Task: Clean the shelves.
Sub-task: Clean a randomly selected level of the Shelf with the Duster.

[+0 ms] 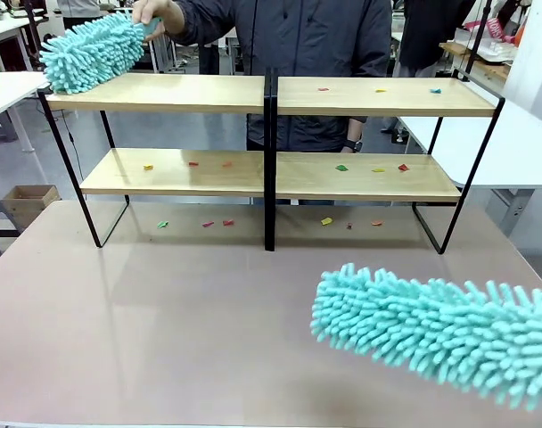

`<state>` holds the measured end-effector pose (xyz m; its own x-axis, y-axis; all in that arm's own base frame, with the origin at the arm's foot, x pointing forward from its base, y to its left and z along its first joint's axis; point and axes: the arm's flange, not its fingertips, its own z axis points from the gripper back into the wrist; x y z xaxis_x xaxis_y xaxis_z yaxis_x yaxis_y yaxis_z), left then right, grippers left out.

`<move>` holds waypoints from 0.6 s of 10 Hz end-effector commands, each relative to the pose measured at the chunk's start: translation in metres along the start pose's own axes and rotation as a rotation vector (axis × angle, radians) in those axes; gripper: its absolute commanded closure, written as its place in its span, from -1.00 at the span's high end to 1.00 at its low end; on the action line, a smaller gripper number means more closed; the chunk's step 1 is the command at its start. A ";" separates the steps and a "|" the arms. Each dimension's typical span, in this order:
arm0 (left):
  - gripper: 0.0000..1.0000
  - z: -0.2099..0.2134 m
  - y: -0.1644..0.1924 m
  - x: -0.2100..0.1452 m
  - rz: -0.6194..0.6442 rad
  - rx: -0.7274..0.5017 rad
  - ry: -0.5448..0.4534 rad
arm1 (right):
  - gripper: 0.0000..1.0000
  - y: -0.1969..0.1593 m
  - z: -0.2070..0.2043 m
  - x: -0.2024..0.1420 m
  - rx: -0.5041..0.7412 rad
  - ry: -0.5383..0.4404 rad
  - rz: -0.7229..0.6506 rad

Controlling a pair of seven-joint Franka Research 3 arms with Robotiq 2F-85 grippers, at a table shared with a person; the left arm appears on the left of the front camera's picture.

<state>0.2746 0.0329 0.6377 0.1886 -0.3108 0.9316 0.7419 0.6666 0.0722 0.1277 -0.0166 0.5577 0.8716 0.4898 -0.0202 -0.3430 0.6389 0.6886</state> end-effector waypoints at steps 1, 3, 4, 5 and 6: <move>1.00 -0.001 0.001 -0.001 -0.005 -0.009 -0.004 | -0.75 0.010 -0.011 0.001 -0.016 0.010 0.031; 1.00 -0.001 0.001 -0.001 -0.005 -0.009 -0.004 | -0.75 0.055 -0.043 0.071 -0.178 -0.007 0.221; 1.00 -0.001 0.001 -0.001 -0.005 -0.009 -0.004 | -0.75 0.082 -0.059 0.120 -0.184 -0.044 0.273; 1.00 -0.001 0.001 -0.001 -0.005 -0.009 -0.004 | -0.75 0.106 -0.074 0.165 -0.202 -0.169 0.233; 1.00 -0.001 0.001 -0.001 -0.005 -0.009 -0.004 | -0.75 0.125 -0.089 0.201 -0.242 -0.302 0.177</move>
<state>0.2748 0.0329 0.6374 0.1892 -0.3105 0.9315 0.7424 0.6661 0.0712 0.1933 0.1864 0.5671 0.8027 0.5431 0.2465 -0.5853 0.6380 0.5004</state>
